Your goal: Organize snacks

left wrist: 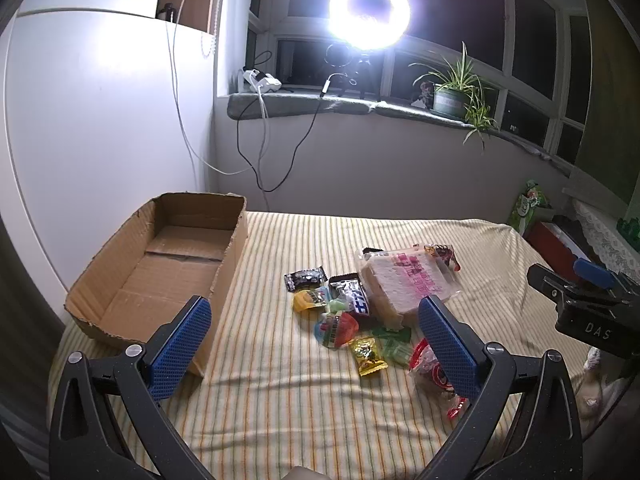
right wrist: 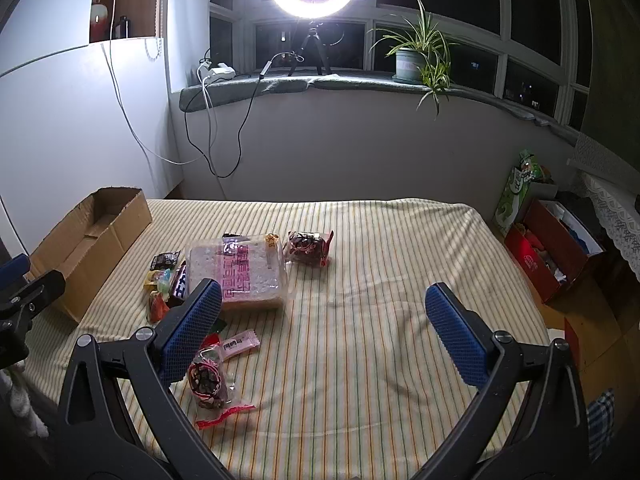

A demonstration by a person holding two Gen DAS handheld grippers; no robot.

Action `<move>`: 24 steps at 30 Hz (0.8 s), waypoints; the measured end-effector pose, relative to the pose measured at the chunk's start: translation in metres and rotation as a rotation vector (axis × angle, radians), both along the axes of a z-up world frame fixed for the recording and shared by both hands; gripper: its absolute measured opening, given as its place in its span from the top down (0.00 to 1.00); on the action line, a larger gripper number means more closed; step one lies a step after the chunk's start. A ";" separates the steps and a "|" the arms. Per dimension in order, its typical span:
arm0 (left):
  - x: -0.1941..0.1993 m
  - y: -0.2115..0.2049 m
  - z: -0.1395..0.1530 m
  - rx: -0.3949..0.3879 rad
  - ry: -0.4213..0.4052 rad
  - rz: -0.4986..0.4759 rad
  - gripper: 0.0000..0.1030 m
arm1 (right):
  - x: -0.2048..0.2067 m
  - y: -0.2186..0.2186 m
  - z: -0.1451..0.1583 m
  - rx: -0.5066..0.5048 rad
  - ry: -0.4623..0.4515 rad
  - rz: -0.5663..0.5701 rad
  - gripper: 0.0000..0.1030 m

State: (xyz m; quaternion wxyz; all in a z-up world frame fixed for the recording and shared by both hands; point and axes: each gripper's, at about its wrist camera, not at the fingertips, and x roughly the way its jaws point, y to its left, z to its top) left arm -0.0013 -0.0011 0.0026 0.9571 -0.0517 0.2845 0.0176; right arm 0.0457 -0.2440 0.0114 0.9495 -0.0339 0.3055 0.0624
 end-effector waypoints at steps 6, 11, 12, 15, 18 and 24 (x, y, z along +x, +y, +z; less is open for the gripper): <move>-0.001 -0.001 0.001 0.001 -0.003 -0.004 0.01 | -0.001 0.000 0.001 0.000 0.002 0.001 0.00; -0.002 -0.001 0.001 0.000 -0.007 -0.004 0.01 | -0.001 0.001 0.001 0.001 0.003 0.000 0.00; -0.002 0.000 0.002 0.000 -0.007 -0.003 0.01 | -0.001 0.001 0.001 0.001 0.003 -0.001 0.00; -0.003 0.000 0.002 -0.003 -0.008 -0.002 0.01 | -0.001 0.001 0.001 -0.002 0.007 0.002 0.00; -0.004 0.000 0.002 -0.004 -0.008 -0.002 0.01 | -0.002 0.001 0.001 -0.001 0.008 0.004 0.00; -0.003 0.000 0.003 -0.003 -0.009 -0.004 0.01 | -0.001 0.002 0.001 0.003 0.011 0.007 0.00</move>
